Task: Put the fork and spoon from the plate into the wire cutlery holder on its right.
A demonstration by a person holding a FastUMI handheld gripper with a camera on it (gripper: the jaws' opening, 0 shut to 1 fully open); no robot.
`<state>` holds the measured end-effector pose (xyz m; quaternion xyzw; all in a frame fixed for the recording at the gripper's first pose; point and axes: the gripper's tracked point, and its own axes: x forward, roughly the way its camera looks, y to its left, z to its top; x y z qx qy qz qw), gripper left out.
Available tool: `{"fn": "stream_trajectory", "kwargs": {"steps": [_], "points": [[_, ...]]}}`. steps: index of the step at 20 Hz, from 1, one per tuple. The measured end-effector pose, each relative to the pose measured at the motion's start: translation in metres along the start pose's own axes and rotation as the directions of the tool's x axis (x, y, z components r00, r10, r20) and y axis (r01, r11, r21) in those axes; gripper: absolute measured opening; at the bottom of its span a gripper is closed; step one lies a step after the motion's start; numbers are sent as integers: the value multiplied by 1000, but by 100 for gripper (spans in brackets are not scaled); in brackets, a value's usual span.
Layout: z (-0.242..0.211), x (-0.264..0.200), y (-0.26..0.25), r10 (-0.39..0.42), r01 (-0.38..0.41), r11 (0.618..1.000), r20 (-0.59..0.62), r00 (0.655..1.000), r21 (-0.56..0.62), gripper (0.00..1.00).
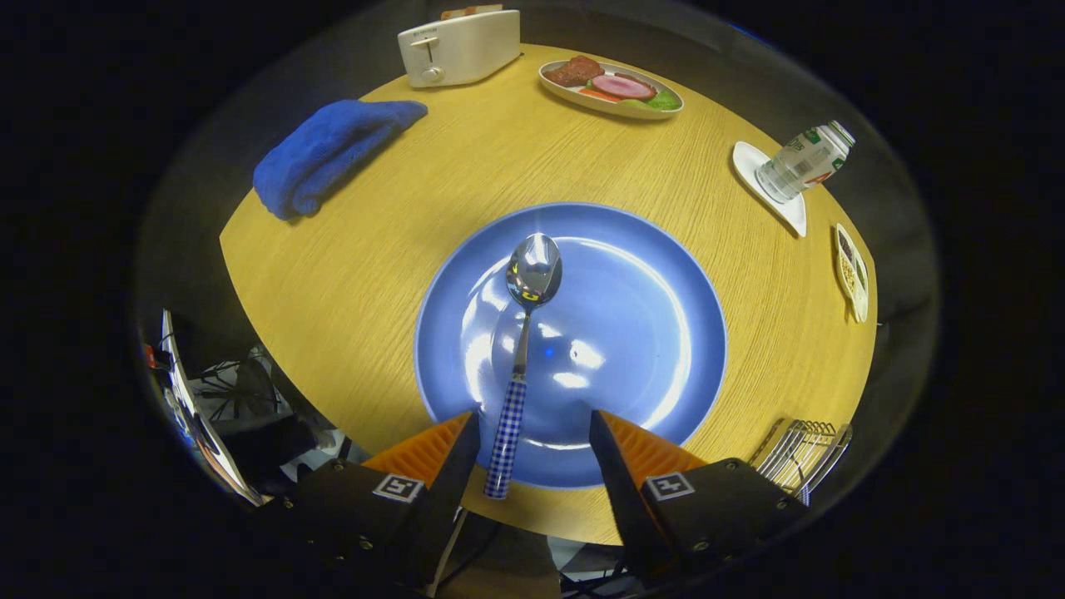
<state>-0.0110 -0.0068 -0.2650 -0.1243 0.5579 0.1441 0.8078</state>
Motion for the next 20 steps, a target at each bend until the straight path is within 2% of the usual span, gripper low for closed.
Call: {"fn": "stream_trajectory", "kwargs": {"steps": [3,4,6,7,14,20], "points": [[-6,12,8,29,-29,1000,-53,998,1,25],[-7,14,7,37,-37,999,-61,997,-3,12],[-6,9,5,38,-39,999,-75,996,-9,12],[-9,8,4,36,-38,999,-91,995,-25,1],[-25,-45,-28,11,-19,997,-99,995,-79,1],[-59,-91,-82,-47,51,998,-117,992,37,1]]}}
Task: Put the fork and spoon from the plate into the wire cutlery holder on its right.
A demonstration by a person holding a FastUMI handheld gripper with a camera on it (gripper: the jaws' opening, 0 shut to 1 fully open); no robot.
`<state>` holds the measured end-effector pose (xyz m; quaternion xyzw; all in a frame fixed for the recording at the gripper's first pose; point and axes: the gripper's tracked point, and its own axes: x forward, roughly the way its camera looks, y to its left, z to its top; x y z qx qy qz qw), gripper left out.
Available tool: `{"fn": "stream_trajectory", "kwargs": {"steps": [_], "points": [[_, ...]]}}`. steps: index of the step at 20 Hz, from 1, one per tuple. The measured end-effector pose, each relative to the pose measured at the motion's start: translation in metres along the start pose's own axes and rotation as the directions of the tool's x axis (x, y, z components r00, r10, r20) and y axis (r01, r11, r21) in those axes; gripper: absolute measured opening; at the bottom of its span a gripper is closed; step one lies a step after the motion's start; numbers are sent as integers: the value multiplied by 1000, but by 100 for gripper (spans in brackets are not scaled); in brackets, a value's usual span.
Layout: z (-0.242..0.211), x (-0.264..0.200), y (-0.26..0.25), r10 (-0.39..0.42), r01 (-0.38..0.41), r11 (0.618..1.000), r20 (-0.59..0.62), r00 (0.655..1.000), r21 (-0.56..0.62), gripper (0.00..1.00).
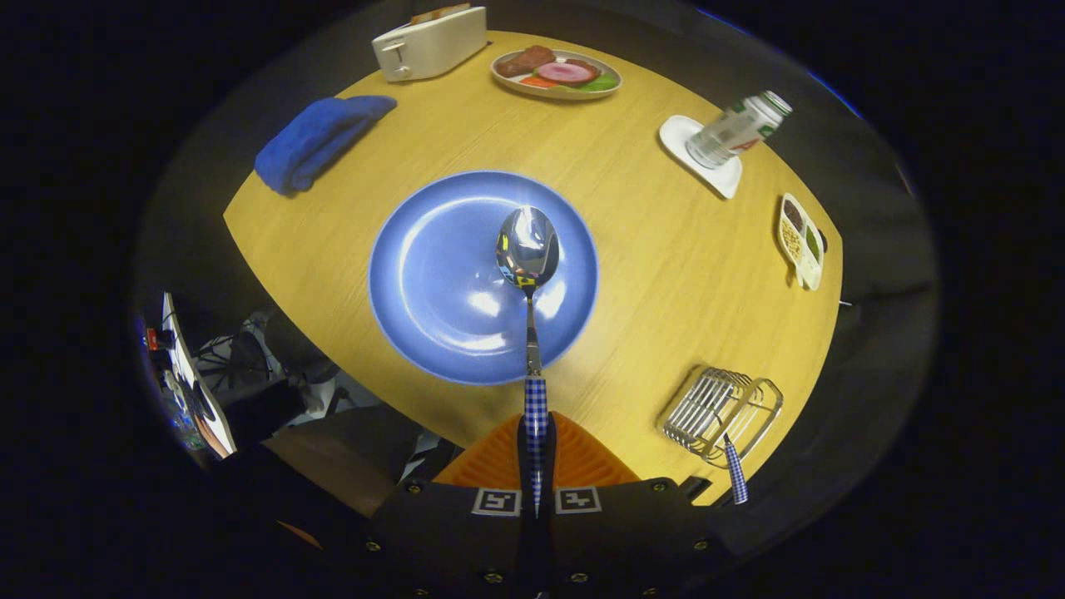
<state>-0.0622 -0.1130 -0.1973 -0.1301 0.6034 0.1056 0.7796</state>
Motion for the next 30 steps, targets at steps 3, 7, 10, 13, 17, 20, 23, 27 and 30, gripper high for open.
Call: {"fn": "stream_trajectory", "kwargs": {"steps": [3,7,10,13,17,20,23,27,30], "points": [[-13,-12,-17,-16,17,998,-11,1000,56,1],[-38,-32,-51,-44,48,988,-33,998,145,1],[-63,-44,-77,-59,73,979,-82,995,189,1],[-90,-50,-104,-122,151,973,-162,979,177,1],[-111,-55,-128,-174,212,967,-247,953,139,1],[-113,-56,-137,-185,227,965,-270,945,130,1],[-112,-56,-141,-183,227,965,-284,941,129,1],[-111,-54,-145,-178,225,966,-299,938,130,1],[-113,-51,-149,-175,227,966,-324,930,128,1]]}}
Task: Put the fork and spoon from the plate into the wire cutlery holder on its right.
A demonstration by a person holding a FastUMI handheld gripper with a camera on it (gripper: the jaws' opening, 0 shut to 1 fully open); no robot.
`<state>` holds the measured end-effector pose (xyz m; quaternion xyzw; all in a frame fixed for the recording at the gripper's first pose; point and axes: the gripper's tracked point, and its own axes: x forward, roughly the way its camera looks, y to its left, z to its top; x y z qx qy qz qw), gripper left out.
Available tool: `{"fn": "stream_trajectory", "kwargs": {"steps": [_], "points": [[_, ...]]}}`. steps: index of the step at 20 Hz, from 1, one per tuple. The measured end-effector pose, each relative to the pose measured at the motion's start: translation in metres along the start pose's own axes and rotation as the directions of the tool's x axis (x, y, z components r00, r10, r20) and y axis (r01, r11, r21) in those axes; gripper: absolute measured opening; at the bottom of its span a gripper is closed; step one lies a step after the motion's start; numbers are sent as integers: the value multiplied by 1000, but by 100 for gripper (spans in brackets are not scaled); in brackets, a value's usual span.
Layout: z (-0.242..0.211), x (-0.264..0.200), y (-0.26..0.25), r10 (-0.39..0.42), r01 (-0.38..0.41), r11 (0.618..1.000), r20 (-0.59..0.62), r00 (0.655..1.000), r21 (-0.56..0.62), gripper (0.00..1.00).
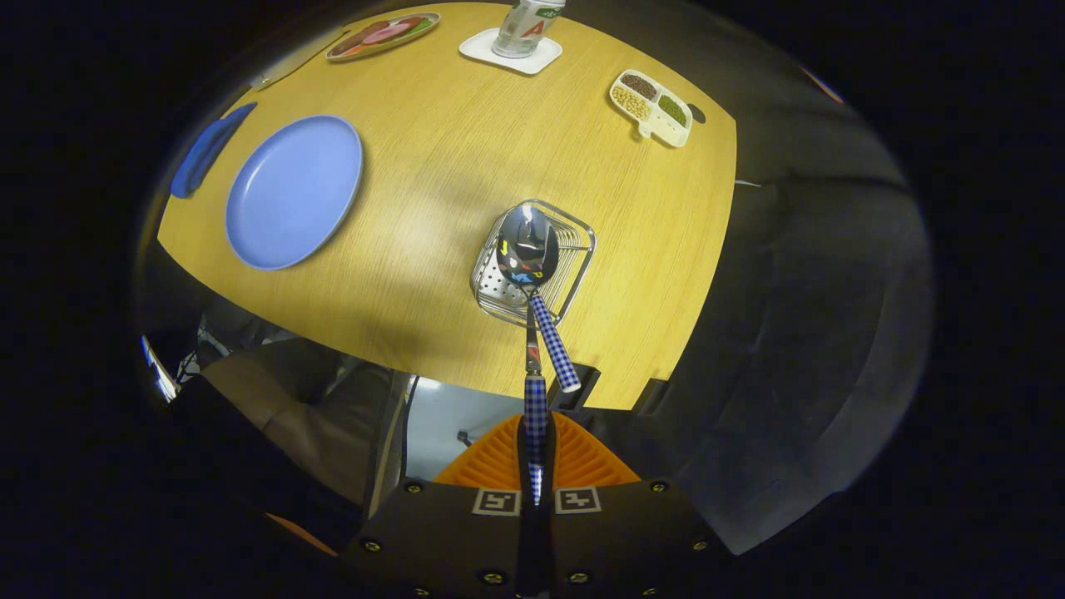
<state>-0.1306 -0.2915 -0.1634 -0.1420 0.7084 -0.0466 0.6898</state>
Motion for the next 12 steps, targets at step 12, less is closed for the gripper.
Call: {"fn": "stream_trajectory", "kwargs": {"steps": [12], "points": [[6,28,-3,-26,12,997,-178,984,-81,1]]}}
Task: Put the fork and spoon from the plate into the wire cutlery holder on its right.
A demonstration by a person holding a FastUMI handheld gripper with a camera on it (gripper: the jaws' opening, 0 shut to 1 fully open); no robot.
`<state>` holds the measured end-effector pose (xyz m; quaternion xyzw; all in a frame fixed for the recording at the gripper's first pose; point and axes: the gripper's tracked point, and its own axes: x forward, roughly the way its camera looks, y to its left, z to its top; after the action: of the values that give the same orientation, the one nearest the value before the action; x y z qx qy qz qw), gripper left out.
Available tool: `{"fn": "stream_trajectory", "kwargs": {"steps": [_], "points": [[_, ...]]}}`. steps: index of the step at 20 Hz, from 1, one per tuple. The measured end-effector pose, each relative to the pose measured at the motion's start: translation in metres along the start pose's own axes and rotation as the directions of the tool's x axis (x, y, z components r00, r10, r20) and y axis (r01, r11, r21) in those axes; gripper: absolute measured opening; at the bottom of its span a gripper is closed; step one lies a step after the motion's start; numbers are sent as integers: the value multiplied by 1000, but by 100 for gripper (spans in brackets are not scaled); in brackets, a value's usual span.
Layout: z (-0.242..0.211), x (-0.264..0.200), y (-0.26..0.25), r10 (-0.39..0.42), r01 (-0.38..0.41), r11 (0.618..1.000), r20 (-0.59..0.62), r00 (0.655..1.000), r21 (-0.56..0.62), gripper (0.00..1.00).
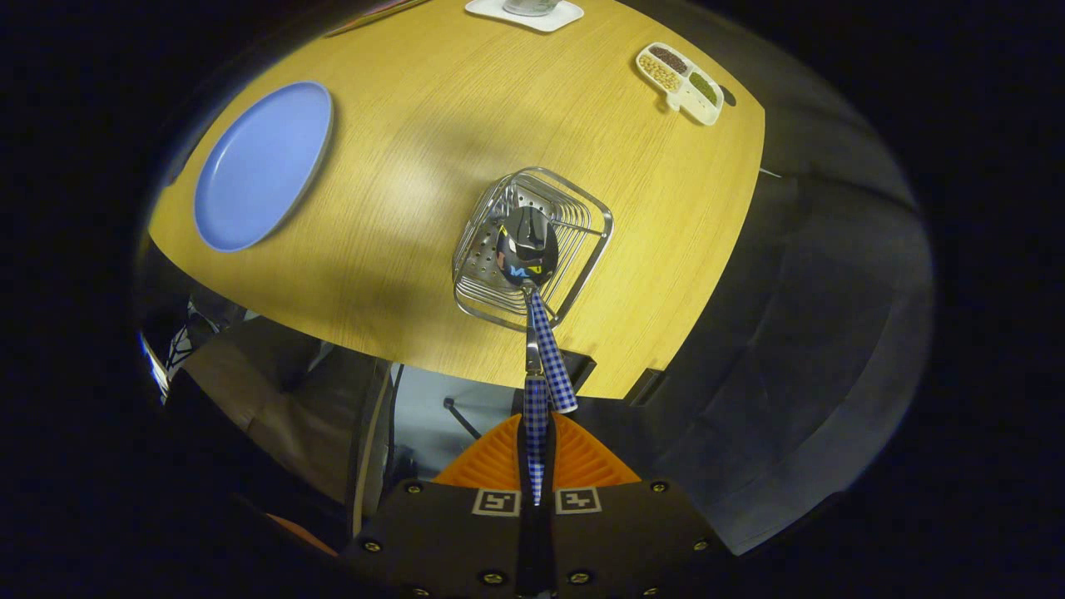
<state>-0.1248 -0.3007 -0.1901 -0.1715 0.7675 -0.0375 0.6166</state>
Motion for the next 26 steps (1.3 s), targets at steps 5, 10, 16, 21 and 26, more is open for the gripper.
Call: {"fn": "stream_trajectory", "kwargs": {"steps": [5,10,16,21,26], "points": [[13,13,-6,2,-5,999,-63,998,-50,1],[20,19,-10,11,-18,998,-94,995,-67,6],[33,7,-16,17,-21,997,-49,999,-78,32],[42,-7,-19,40,-39,999,64,997,-17,84],[41,-19,-10,85,-95,994,177,981,53,93]]}}
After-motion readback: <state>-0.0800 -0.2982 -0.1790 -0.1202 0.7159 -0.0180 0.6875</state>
